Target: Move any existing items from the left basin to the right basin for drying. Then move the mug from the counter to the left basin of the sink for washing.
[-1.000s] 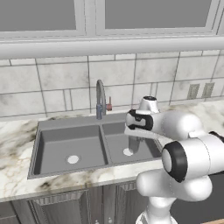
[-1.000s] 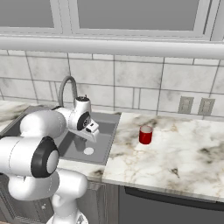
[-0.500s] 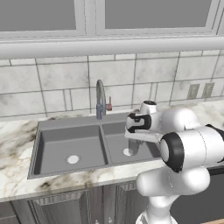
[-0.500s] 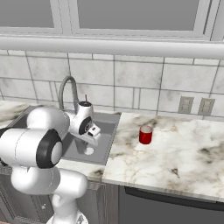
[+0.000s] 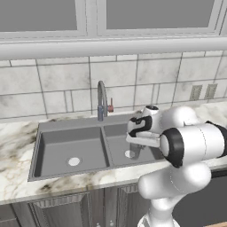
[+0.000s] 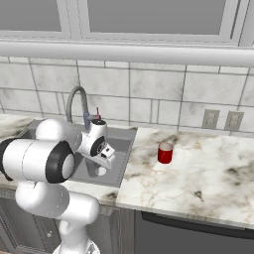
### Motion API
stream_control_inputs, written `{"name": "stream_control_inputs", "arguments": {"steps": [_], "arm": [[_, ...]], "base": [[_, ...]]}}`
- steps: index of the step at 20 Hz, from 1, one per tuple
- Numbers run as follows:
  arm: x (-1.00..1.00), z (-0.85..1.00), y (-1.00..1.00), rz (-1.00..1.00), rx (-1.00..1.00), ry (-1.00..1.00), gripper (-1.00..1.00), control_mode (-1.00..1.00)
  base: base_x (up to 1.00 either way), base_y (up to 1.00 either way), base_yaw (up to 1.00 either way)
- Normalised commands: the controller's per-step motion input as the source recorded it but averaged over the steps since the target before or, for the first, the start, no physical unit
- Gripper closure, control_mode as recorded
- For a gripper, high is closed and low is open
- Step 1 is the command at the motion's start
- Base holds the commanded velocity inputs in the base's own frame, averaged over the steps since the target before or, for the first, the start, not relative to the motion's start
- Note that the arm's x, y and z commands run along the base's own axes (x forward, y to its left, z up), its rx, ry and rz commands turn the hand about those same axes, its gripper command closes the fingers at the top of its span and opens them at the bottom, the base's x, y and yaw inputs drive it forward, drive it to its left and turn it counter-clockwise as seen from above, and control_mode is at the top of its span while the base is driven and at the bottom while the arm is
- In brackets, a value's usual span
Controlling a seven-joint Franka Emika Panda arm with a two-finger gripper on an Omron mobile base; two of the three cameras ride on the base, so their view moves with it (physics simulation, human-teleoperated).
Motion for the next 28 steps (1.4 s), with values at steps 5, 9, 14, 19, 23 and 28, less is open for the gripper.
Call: {"name": "stream_control_inputs", "arguments": {"steps": [5,9,14,19,23,28], "arm": [[0.03,-0.19,0.0,0.0,0.0,0.0,1.0,-1.0],[0.05,-0.17,0.0,0.0,0.0,0.02,1.0,-1.0],[0.05,-0.17,0.0,0.0,0.0,0.02,1.0,-1.0],[0.05,-0.16,0.0,0.0,0.0,0.01,1.0,-1.0],[0.04,-0.16,0.0,0.0,0.0,0.01,1.0,-1.0],[0.02,-0.15,0.0,0.0,0.0,0.0,1.0,-1.0]], "base": [[0.0,0.0,0.0],[0.0,0.0,0.0],[0.0,0.0,0.0],[0.0,0.0,0.0],[0.0,0.0,0.0],[0.0,0.0,0.0]]}}
